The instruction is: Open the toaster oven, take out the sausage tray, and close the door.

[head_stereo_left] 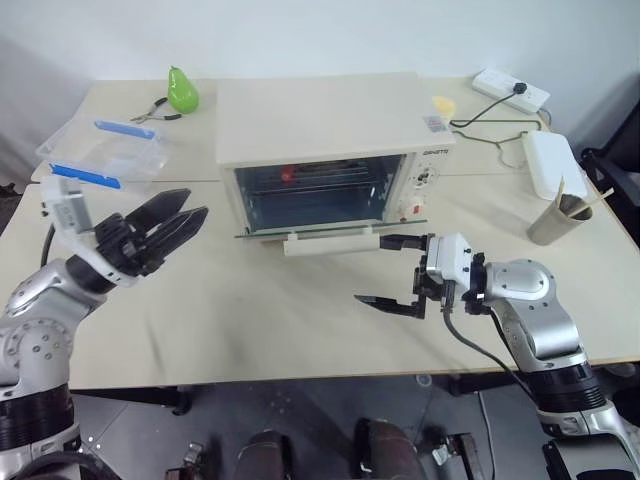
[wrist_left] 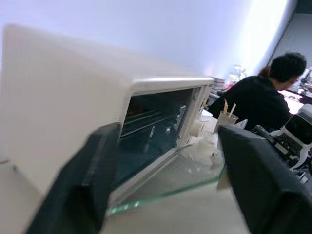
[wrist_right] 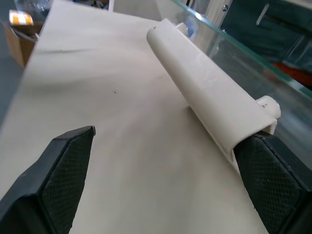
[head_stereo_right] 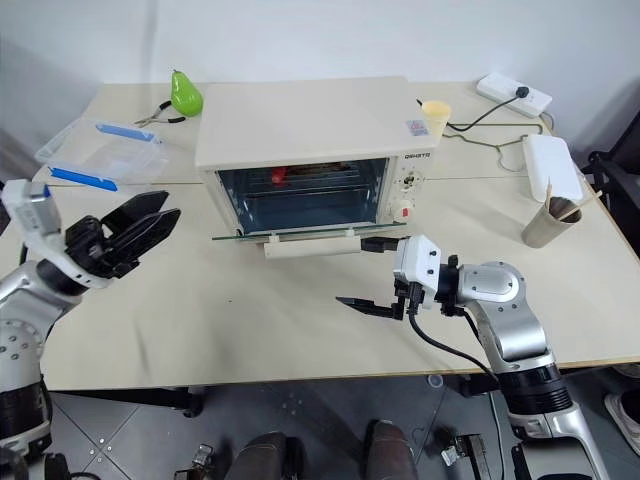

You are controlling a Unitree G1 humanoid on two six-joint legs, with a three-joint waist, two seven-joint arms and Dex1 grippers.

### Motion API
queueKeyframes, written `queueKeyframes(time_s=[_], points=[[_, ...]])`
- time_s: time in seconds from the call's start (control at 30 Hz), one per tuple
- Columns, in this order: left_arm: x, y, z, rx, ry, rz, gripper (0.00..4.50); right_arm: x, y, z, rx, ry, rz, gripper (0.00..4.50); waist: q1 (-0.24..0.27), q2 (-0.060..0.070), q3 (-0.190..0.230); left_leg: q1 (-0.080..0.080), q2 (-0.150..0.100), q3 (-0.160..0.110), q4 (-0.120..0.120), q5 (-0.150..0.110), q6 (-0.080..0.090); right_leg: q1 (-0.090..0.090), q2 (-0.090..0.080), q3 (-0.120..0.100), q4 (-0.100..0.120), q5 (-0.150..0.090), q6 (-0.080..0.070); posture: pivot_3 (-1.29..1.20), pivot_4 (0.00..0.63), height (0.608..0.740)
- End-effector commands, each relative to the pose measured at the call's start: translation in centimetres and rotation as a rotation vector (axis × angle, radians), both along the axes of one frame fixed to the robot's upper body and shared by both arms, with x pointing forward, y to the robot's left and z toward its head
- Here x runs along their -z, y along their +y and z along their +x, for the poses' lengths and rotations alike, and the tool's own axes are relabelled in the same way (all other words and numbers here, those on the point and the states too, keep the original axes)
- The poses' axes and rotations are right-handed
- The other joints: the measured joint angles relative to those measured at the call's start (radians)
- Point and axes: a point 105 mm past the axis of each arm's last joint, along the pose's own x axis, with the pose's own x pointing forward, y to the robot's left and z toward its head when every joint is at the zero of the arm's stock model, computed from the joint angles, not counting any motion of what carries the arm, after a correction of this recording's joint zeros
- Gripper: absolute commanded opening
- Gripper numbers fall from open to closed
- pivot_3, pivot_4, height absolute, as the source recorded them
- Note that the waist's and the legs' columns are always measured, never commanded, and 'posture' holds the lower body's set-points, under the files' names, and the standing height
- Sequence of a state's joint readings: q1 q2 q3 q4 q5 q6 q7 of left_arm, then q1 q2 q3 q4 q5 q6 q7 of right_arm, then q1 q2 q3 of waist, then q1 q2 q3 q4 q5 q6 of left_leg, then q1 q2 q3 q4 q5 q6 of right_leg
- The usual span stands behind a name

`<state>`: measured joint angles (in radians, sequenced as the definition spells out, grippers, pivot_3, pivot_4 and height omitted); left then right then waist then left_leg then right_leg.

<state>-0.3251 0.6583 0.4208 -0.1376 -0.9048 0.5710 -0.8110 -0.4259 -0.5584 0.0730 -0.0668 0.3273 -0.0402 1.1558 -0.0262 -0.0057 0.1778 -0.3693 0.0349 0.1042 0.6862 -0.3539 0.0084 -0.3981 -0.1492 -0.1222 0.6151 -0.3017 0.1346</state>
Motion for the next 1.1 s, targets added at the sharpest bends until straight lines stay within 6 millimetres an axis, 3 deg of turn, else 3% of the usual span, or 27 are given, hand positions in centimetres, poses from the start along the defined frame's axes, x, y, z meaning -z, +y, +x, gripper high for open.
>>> queueKeyframes(time_s=[0.03,0.23,0.5,0.6,0.7,0.73,0.83,1.0,1.1], points=[[0.1,-1.2,0.7,0.041,-0.024,0.039,2.0,-1.0,0.6,-0.4,-0.039,-0.078,0.002,4.5,0.0,0.0,0.0,0.0,0.0,0.0,0.0,0.0,0.0,0.0,0.0,0.0,0.0,0.0,0.0,0.0,0.15,0.74],[0.9,-3.1,2.1,0.097,-0.032,0.084,0.21,-0.7,0.6,-0.4,-0.035,-0.095,-0.012,4.5,0.0,0.0,0.0,0.0,0.0,0.002,0.0,0.0,0.0,0.0,0.0,-0.001,0.0,0.0,0.0,0.0,0.15,0.74],[3.4,-5.9,2.4,0.208,-0.001,0.174,0.1,0.9,-1.0,-1.0,0.056,-0.056,-0.022,4.5,0.003,0.0,0.0,-0.001,0.0,0.004,0.0,0.0,0.0,0.0,0.0,-0.003,0.001,0.0,0.0,0.0,0.15,0.74],[4.5,-6.3,2.4,0.219,0.009,0.223,0.1,3.4,-3.7,-1.6,0.151,-0.052,-0.107,4.5,0.012,0.0,0.0,-0.002,0.0,0.005,0.002,0.0,0.0,0.001,0.0,-0.003,0.001,0.0,0.0,0.0,0.15,0.74],[6.7,-6.8,2.9,0.18,0.022,0.317,0.1,6.0,-10.4,-2.6,0.428,0.035,-0.152,4.5,0.04,0.0,0.0,-0.001,0.0,0.004,0.003,0.0,0.0,0.003,0.0,-0.003,-0.001,0.0,0.0,0.0,0.15,0.74],[7.3,-6.8,3.1,0.16,0.031,0.329,0.1,6.0,-11.8,-2.8,0.483,0.034,-0.17,4.5,0.048,0.0,0.0,-0.002,-0.001,0.004,0.003,0.0,0.0,0.003,0.0,-0.003,-0.002,0.0,0.0,0.0,0.15,0.74],[8.6,-6.8,3.4,0.126,0.053,0.373,0.1,4.2,-13.2,-2.6,0.559,-0.025,-0.179,4.5,0.042,-0.001,0.0,-0.001,-0.001,0.01,0.006,0.0,0.002,0.004,0.0,0.0,-0.005,0.0,0.0,0.0,0.15,0.74],[9.6,-7.2,3.6,0.089,0.029,0.422,0.1,0.9,-11.8,-1.0,0.566,-0.128,-0.14,4.5,0.024,-0.001,0.0,0.001,0.002,0.012,0.008,0.001,0.002,0.004,0.0,0.002,-0.002,0.0,0.0,0.0,0.15,0.74],[9.8,-7.2,3.8,0.049,0.005,0.427,0.1,-1.6,-7.3,1.2,0.49,-0.227,-0.08,4.5,0.021,-0.001,0.0,0.001,0.002,0.012,0.007,0.0,0.001,0.002,0.0,0.002,-0.001,0.0,0.0,0.0,0.15,0.74]])
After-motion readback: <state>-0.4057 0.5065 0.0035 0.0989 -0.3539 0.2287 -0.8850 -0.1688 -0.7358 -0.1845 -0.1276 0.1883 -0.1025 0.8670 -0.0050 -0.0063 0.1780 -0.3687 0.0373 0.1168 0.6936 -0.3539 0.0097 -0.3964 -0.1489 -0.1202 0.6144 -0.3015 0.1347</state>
